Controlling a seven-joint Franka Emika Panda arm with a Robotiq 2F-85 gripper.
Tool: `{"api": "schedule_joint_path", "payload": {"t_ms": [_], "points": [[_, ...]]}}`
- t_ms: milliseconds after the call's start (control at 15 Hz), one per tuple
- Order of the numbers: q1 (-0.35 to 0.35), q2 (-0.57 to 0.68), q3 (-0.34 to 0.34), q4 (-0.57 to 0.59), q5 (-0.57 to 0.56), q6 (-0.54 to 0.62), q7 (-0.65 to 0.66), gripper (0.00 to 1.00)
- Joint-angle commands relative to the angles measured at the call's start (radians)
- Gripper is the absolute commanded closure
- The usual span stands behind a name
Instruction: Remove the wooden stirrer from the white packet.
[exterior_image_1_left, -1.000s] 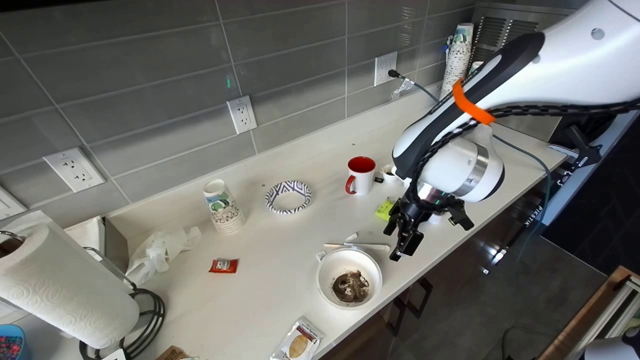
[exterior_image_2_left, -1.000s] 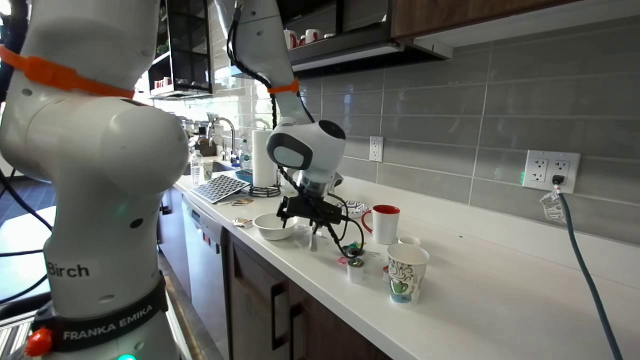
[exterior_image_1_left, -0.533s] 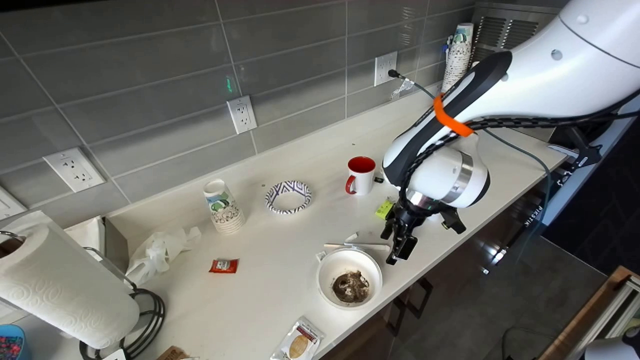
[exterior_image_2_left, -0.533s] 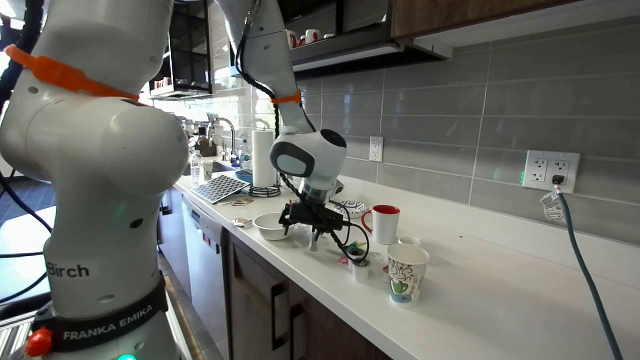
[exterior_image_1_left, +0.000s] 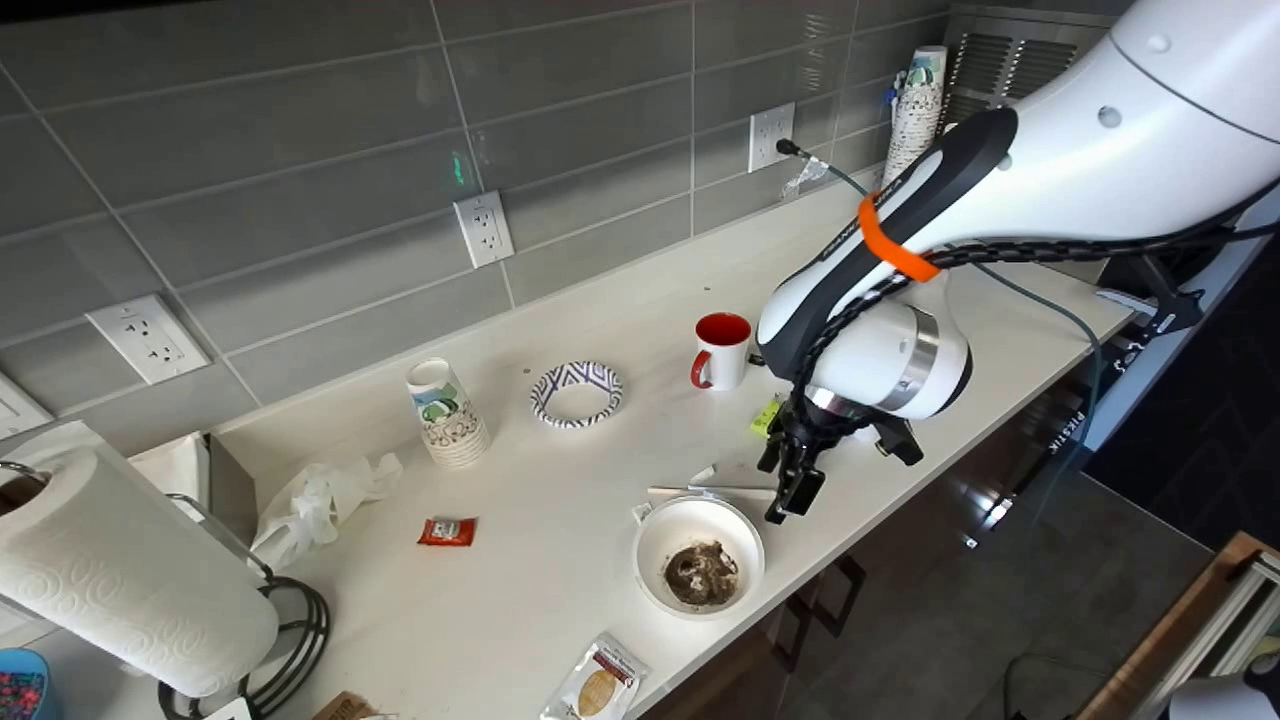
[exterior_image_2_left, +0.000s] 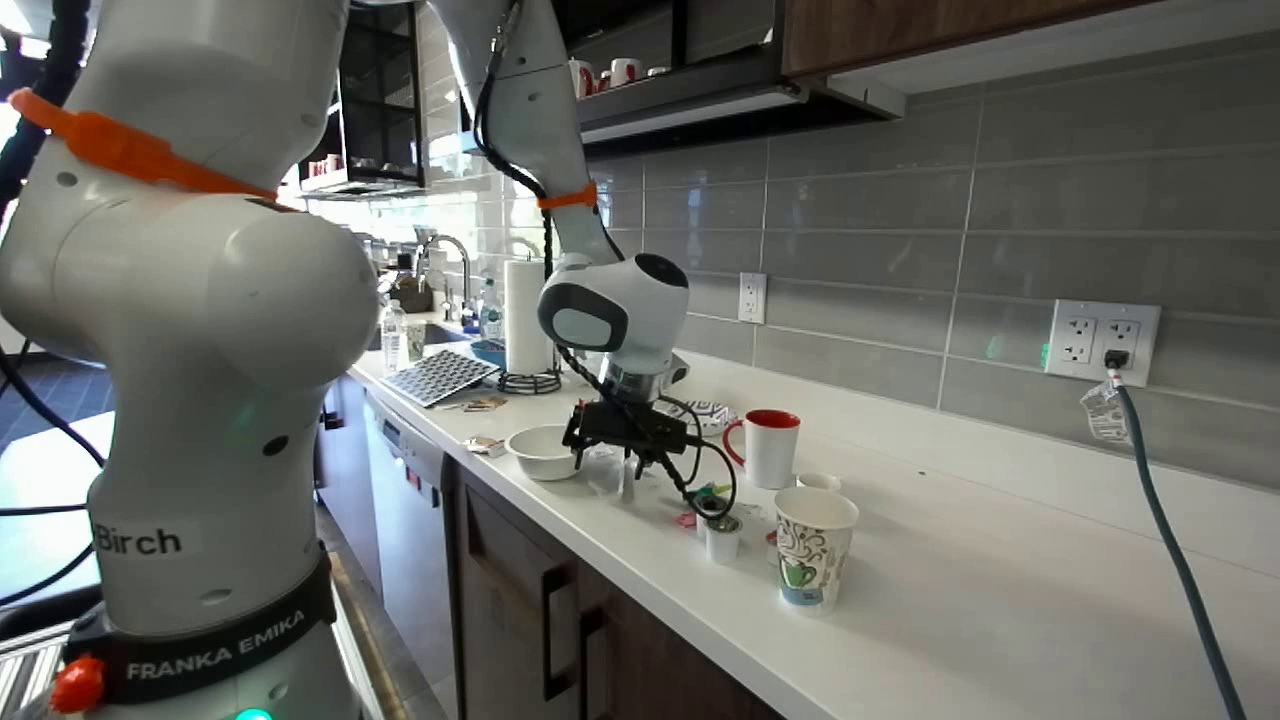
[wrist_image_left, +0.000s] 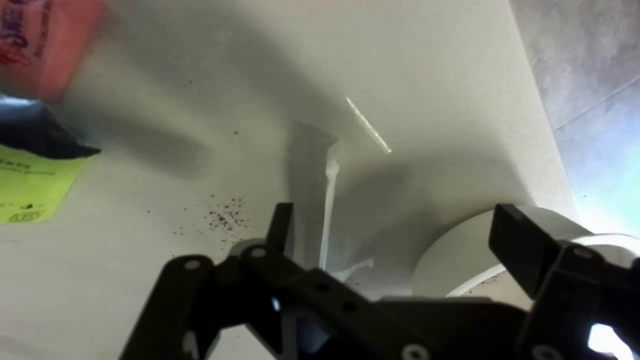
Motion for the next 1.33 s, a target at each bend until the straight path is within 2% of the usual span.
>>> {"api": "schedule_joint_path", "payload": {"t_ms": [0, 67, 467, 667, 933, 1267], "points": [[0.043, 0.003, -0.010, -0.001, -0.084, 0.034, 0.133, 0.00], [-0.082, -0.009, 0.117, -0.013, -0.170, 0.061, 0.210, 0.00], [-0.199, -0.036, 0.229, -0.057, -0.484, 0.117, 0.519, 0.00], [-0.272, -0.045, 0.273, -0.071, -0.612, 0.111, 0.614, 0.00], [-0.375, -0.029, 0.347, -0.058, -0.678, 0.108, 0.631, 0.00], [-0.461, 0.007, 0.419, -0.030, -0.676, 0.099, 0.593, 0.00]]}}
